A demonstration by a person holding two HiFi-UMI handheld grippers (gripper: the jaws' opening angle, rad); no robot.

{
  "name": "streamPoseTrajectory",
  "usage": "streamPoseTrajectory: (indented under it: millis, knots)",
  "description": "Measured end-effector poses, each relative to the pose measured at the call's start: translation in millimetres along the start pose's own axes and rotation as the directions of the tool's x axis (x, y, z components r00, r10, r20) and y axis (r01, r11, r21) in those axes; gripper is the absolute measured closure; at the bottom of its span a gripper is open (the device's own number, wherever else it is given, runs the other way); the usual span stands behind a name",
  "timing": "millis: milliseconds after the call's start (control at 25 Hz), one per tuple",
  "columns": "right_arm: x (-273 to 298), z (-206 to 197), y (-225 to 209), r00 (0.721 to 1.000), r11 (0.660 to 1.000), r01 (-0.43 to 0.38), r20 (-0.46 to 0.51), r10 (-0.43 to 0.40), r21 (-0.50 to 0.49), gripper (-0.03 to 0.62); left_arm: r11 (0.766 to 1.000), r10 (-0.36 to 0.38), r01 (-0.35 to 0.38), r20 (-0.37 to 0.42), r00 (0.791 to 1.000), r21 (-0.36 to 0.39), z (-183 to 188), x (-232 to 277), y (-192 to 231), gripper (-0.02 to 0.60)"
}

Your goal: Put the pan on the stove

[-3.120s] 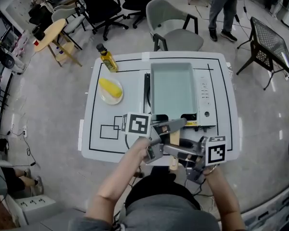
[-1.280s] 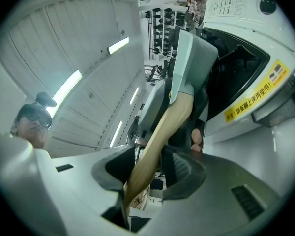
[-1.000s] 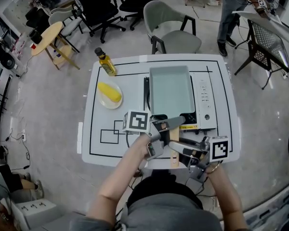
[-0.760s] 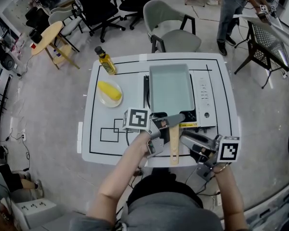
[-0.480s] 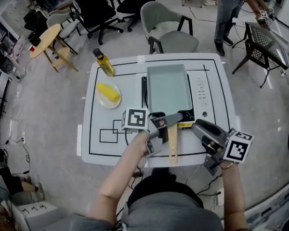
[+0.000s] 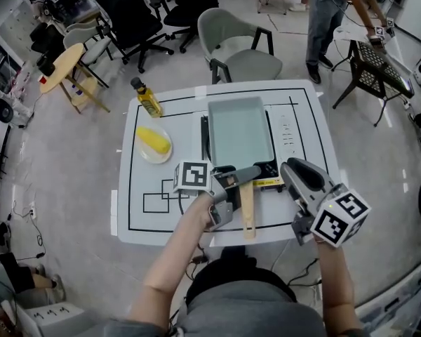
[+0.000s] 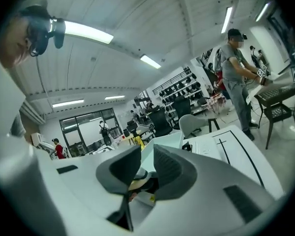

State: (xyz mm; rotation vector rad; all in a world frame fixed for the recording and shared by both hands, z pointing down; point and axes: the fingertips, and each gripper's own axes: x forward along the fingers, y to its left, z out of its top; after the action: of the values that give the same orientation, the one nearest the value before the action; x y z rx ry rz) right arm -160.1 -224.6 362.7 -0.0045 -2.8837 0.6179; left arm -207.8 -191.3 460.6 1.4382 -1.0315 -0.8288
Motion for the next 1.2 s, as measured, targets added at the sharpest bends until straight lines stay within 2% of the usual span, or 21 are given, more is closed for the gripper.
streamPoseTrajectory:
  millis: [160, 280, 480, 720, 1200]
  knots:
    - [-1, 11, -3, 0.998, 0.999, 0.043, 0.044, -0.042, -0.03, 0.534, 1.0, -0.002, 0.002, -0.001, 1.0, 0.0, 0, 0, -1, 0.405]
    - [-1, 12, -7, 0.995, 0.994, 0.087, 0.059, -0.083, -0.062, 0.591, 1.0, -0.005, 0.005, -0.003, 1.0, -0.002, 0, 0, 0, 0.405]
    - [0, 10, -13, 0.987, 0.973, 0.157, 0.057, -0.149, -0.169, 0.592, 0.999, -0.033, 0.033, -0.002, 0.999, -0.027, 1, 1, 1, 0.405]
    - [2, 9, -15, 0.983, 0.964, 0.185, 0.051, -0.178, -0.19, 0.592, 0.997, -0.039, 0.039, 0.012, 0.999, -0.059, 0, 0, -1, 0.402]
    - [2, 8, -16, 0.983, 0.968, 0.186, 0.047, -0.18, -0.17, 0.592, 0.99, -0.042, 0.052, 0.082, 0.996, -0.128, -6, -24, 1, 0.356]
